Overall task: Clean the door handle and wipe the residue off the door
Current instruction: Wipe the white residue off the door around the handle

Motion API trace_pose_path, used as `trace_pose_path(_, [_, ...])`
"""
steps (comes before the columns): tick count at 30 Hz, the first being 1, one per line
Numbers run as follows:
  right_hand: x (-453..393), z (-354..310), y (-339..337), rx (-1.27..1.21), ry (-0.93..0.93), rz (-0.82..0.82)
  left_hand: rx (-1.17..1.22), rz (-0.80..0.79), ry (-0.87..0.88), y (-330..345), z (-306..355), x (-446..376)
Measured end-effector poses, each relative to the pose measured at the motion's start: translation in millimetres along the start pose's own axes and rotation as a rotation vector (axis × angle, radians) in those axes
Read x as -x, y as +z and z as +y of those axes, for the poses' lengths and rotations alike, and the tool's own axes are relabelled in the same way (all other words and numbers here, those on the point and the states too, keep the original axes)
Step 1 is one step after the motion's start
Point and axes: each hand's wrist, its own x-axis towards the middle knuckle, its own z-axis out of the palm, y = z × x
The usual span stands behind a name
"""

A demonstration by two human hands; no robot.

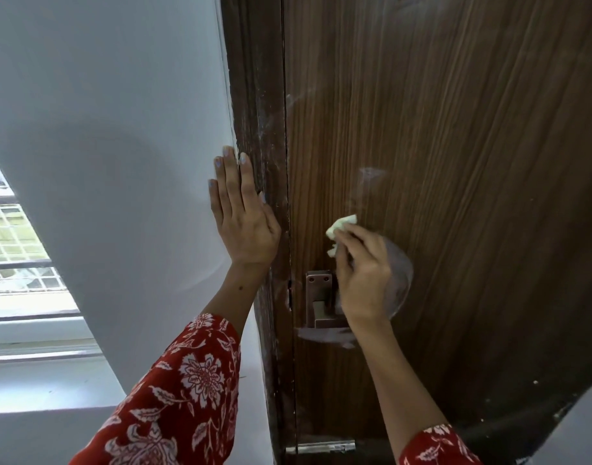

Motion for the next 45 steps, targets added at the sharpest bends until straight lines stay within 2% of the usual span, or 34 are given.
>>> trace_pose_path(2, [4.8,9.2,-5.4,0.041,-0.051,-0.077,-0.001,0.0,0.001,-0.2,0.1,0.7])
trace_pose_path(3, [5.8,15.7,-9.5,0.053,-0.016,-0.056,0.003,0.0,0.003,0.0,0.0,1.0])
trace_pose_path(6, [1.8,28.7,-17.0,0.025,0.203,0.169,0.005,0.003,-0.001,0.7,-0.4,0.4])
trace_pose_path(7, [1.5,28.5,-15.6,0.024,0.214,0.197,0.005,0.005,-0.003,0.9,-0.3,0.4])
trace_pose_path(12, [23.5,30.9,-8.5,0.055,-0.017,-0.053,0.003,0.005,-0.003,0.7,0.5,0.9])
trace_pose_path(16, [19.4,35.5,-9.5,-0.012,0.232,0.172,0.007,0.009,-0.002,0.9,0.2,0.7])
trace_pose_path(17, [18.7,32.0,-7.2,-0.005,0.228,0.169,0.013,0.009,0.001,1.0,0.4,1.0])
trace_pose_path(20, [27.7,25.6,-2.4,0.046,0.005,-0.071,0.024,0.007,0.002,0.9,0.2,0.5])
trace_pose_path(22, [33.3,29.2,-5.9,0.069,-0.048,-0.15,0.023,0.013,-0.001,1.1,-0.9,0.5])
trace_pose_path(26, [32.0,26.9,-6.5,0.052,0.097,-0.025,0.03,0.017,0.0,0.9,-0.2,0.6])
trace_pose_path(30, [43.0,27.2,-2.6,0.064,-0.046,-0.189,0.026,0.0,-0.002,0.0,0.8,1.3])
trace_pose_path(32, [44.5,34.8,-8.3,0.07,0.01,-0.164,0.024,0.002,-0.004,-0.2,0.7,0.8])
trace_pose_path(35, [38.5,38.7,-10.3,0.08,0.082,-0.033,0.028,0.003,-0.007,-1.0,1.2,-0.6])
trace_pose_path(39, [40.0,37.9,-8.0,0.077,-0.062,-0.168,0.04,-0.014,-0.015,-2.4,1.8,-0.4])
trace_pose_path(41, [35.6,42.3,-11.1,0.063,0.013,-0.076,0.039,-0.013,-0.016,-2.3,1.6,0.2])
trace_pose_path(43, [21.1,40.0,-13.5,-0.002,0.168,0.132,0.036,-0.01,-0.015,-2.1,1.5,0.3])
trace_pose_path(45, [2.2,28.8,-11.7,-0.026,0.172,0.211,0.033,-0.008,-0.014,-2.5,1.9,0.0])
